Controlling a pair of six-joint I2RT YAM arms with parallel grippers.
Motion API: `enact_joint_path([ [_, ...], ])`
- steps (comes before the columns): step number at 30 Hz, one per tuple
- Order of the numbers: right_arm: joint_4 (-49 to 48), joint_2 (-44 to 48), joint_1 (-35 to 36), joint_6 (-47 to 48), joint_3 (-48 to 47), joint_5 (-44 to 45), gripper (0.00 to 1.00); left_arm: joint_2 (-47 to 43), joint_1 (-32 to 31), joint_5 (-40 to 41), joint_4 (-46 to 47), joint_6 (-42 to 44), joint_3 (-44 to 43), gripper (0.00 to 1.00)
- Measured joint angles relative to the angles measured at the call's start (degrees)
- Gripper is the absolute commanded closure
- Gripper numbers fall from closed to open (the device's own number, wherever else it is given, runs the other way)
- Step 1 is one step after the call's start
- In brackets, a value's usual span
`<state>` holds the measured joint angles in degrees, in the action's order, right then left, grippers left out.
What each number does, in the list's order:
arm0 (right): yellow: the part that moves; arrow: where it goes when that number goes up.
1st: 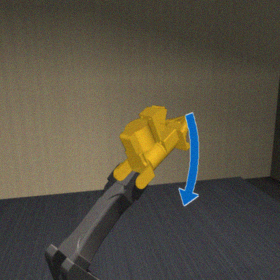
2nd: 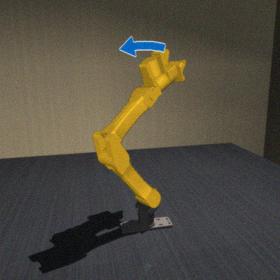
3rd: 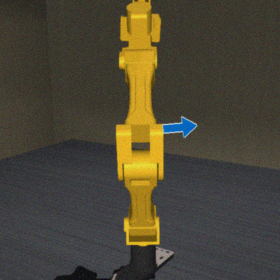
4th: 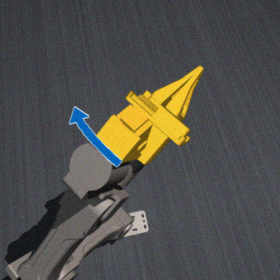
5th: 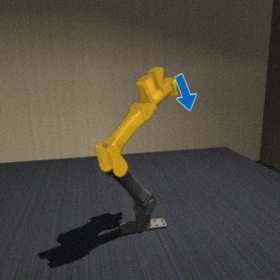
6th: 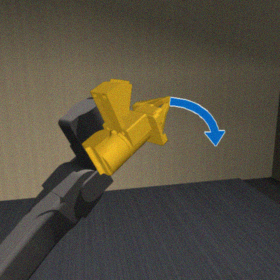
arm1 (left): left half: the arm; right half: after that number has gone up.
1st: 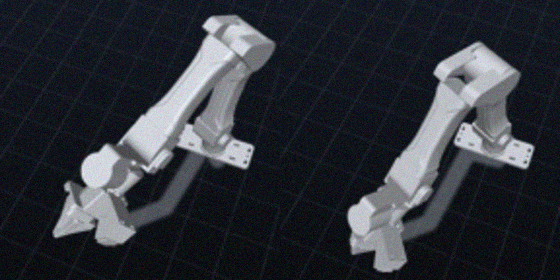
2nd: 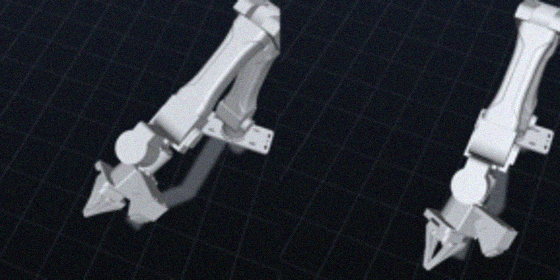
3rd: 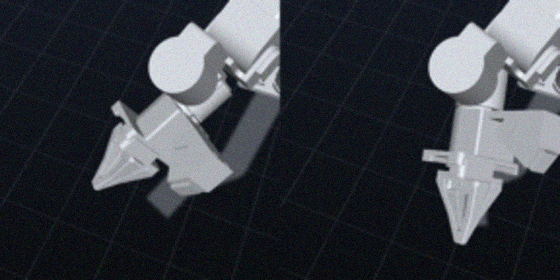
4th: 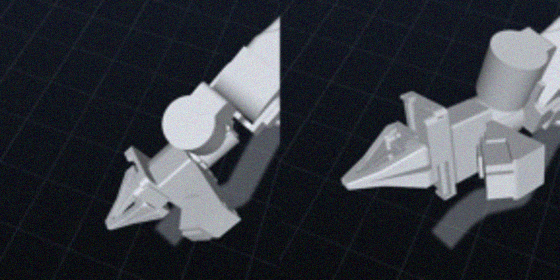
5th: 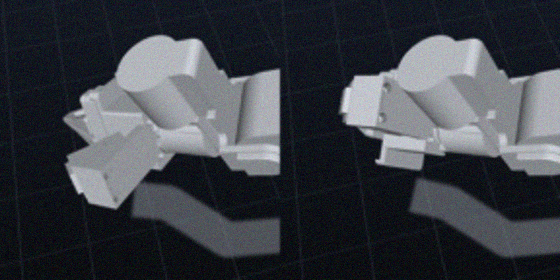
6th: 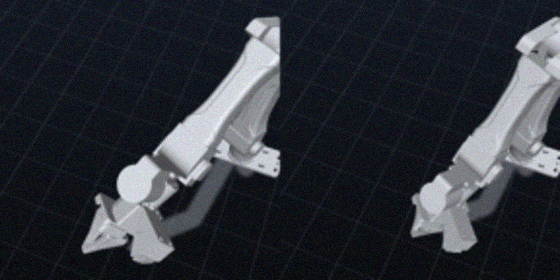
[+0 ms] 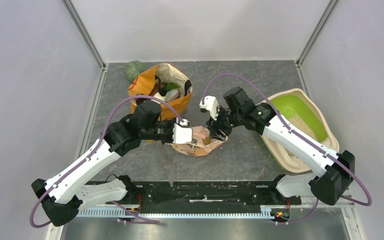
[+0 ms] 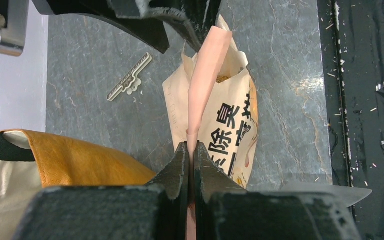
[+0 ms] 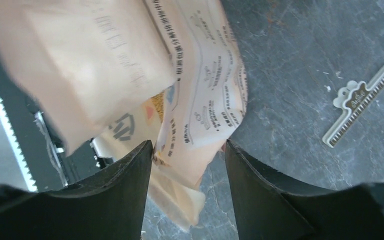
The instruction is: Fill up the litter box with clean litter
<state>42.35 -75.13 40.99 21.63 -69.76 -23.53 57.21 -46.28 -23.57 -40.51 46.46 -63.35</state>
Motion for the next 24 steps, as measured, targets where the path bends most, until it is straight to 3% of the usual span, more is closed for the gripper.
enact_joint_path([
  [9,-1.1,-2.1,2.0,1.6,2.9,6.5,0.28,-0.6,0.0,0.1,0.1,0.1,0.1,0.98],
  [12,-0.7,-2.1,2.4,2.6,4.6,7.4,0.43,-0.7,0.0,0.2,0.3,0.1,0.4,0.98],
  [13,-0.5,-2.2,2.4,2.9,4.7,8.1,0.56,-0.8,0.0,0.3,0.3,0.1,0.5,0.98],
  [15,-0.8,-2.7,2.6,2.0,4.6,10.8,0.92,-1.1,0.0,0.5,0.3,0.1,0.9,0.98],
  [16,-0.8,-3.2,2.7,1.5,4.4,12.3,1.0,-1.4,0.0,0.4,0.4,0.1,1.0,0.98],
  [24,1.2,-10.0,2.9,-12.2,-4.0,19.4,1.0,-2.5,0.1,-0.1,0.7,1.9,1.9,0.98],
])
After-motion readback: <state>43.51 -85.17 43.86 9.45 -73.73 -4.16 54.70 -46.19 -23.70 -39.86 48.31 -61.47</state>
